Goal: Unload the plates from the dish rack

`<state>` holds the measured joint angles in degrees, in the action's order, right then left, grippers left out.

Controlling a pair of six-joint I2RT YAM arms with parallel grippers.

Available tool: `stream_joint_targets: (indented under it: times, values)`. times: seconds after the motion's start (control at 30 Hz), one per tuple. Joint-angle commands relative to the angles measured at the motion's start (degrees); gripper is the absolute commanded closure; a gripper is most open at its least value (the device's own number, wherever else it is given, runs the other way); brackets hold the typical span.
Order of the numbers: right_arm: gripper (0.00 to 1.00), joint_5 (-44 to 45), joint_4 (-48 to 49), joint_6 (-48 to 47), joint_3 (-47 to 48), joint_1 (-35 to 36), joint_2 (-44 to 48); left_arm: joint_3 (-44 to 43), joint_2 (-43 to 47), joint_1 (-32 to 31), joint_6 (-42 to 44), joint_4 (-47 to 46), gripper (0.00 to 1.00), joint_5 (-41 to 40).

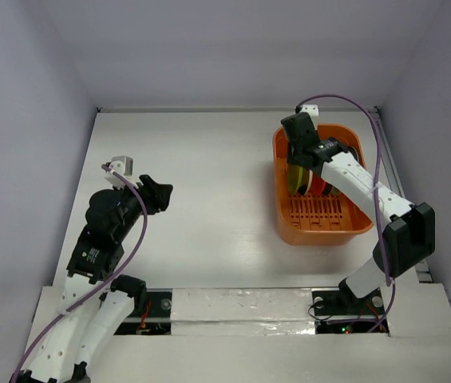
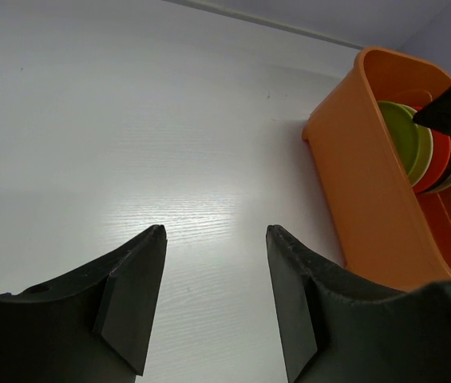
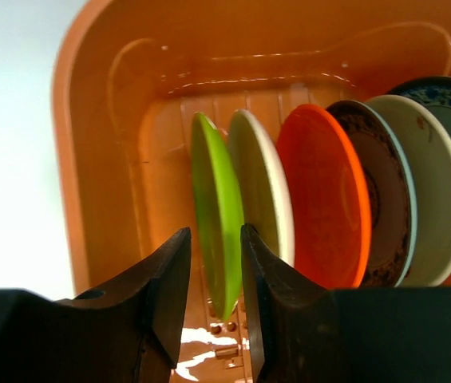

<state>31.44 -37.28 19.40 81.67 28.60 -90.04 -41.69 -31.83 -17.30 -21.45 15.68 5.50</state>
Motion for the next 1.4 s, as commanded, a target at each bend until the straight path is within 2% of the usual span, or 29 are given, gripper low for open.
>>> stream_joint_targets:
  times: [0.0,0.53,0.73,0.8,0.97,1.2,1.37]
  values:
    - [0.63,4.95,-0.95,0.82,2.36,0.49,-0.4,0.3,0.37,-0.37,0.01,-2.32,0.5,-0.14]
    - [0.73,6.17,-0.52,-0.15,2.0,0.49,-4.79,0.21,0.81,-0.37,0.18,-2.32,0.5,0.22]
    - [0.83,7.23,-0.43,-1.03,1.92,0.49,-5.06,0.12,0.99,-0.37,0.18,-2.41,0.5,0.3]
    - [0.91,7.76,-0.43,-1.47,2.18,0.49,-5.06,0.21,0.99,-0.37,0.18,-2.5,0.5,0.39]
    - [1.0,9.34,-0.52,-3.31,2.97,0.49,-3.48,0.21,1.16,-0.37,0.27,-2.41,0.51,0.39]
    - [1.0,9.43,-0.6,-6.12,4.37,1.02,1.18,0.3,1.42,-0.37,0.27,-2.67,0.53,1.09]
    - [1.0,11.8,-4.2,-7.0,7.8,1.63,4.69,0.38,1.69,-0.37,0.27,-2.67,0.53,0.92]
